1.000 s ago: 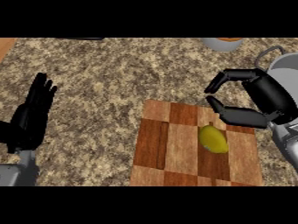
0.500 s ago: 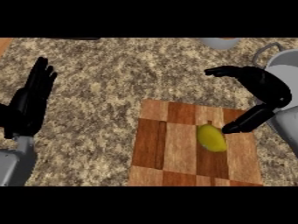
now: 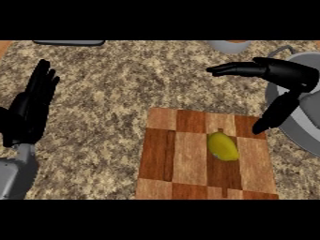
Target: Pick the lemon from the cutting board and place it in the pot
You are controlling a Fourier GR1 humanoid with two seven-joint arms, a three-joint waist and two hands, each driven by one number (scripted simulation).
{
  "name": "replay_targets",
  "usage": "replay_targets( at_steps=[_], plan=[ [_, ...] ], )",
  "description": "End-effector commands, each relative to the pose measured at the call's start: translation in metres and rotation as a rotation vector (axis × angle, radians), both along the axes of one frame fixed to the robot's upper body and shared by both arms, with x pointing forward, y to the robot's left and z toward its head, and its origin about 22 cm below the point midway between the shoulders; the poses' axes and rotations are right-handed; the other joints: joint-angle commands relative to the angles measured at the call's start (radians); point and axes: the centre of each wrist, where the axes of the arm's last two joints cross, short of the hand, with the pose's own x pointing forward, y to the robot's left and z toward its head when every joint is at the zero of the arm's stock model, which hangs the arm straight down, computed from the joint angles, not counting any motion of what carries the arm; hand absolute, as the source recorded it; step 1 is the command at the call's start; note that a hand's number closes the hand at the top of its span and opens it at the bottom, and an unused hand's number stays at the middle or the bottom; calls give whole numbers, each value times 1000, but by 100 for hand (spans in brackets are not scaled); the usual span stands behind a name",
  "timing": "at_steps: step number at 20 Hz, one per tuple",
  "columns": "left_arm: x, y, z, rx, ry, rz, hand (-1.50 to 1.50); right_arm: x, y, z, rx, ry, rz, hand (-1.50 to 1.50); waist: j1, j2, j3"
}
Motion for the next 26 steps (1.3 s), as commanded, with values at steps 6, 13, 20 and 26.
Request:
replay_targets(
  at_steps=[6,13,20,26],
  plan=[
    [-1,12,-8,6,12,42,0,-13,42,2,-414,-55,284,-150,-29,-7,-2],
    [-11,-3,-2,-5,19,25,0,-34,75,-30,-463,-61,315,-150,-43,-12,-1],
    [-15,3,9,-22,4,46,0,-36,56,-54,-498,-64,298,-150,-40,-10,-1],
    [-9,10,7,-4,1,49,0,-30,66,-52,-575,-132,218,-150,-43,-10,-1]
  ],
)
